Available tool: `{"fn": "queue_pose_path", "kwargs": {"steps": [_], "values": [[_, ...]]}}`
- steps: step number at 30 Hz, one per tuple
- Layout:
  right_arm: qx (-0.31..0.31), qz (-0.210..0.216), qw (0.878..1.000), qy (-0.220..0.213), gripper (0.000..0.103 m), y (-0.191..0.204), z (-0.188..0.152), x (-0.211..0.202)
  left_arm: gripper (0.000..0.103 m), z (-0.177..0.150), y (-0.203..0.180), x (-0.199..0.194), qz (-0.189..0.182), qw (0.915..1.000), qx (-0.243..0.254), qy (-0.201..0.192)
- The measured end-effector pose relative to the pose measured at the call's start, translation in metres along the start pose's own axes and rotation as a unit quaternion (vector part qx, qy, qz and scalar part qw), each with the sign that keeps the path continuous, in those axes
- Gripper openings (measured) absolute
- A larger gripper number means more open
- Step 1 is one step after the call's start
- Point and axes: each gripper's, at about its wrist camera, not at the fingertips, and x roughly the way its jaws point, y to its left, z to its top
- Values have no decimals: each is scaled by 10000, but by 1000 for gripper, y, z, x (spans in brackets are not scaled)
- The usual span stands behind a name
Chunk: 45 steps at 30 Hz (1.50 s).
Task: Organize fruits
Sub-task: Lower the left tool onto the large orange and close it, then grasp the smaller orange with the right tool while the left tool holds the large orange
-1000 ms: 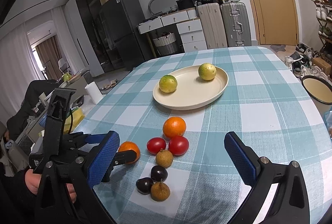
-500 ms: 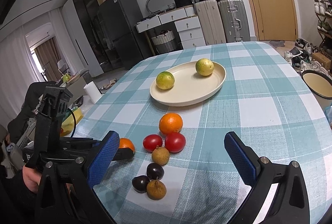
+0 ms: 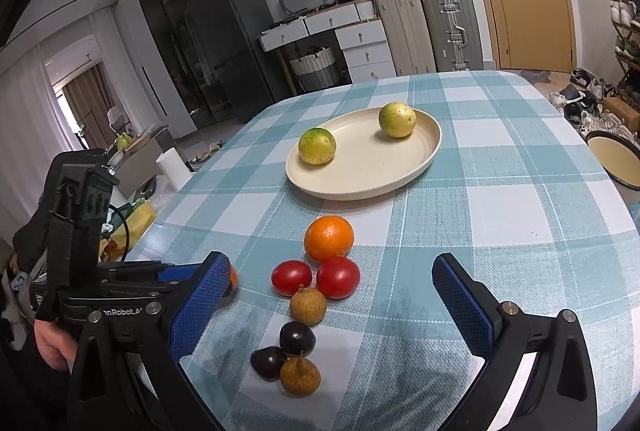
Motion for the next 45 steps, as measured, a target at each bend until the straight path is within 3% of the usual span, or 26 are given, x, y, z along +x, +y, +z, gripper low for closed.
{"fn": "queue_pose_path", "kwargs": {"steps": [15,32,40,43,45], "values": [[64,27,9990,450,103,0,13,39,37,8,28,-6,-75,9996,-250,-139],[124,143,9972,720,102,-3,26,77,37,13,38,2,-125,9993,-350,-40],[158,291,9949,949,80,-4,25,90,37,20,38,5,-114,9994,-336,-52],[158,359,9940,1019,64,-4,25,92,37,22,37,6,-117,9994,-338,-42],[148,404,9929,1110,43,-4,24,95,37,24,37,7,-112,9993,-341,-40]]}}
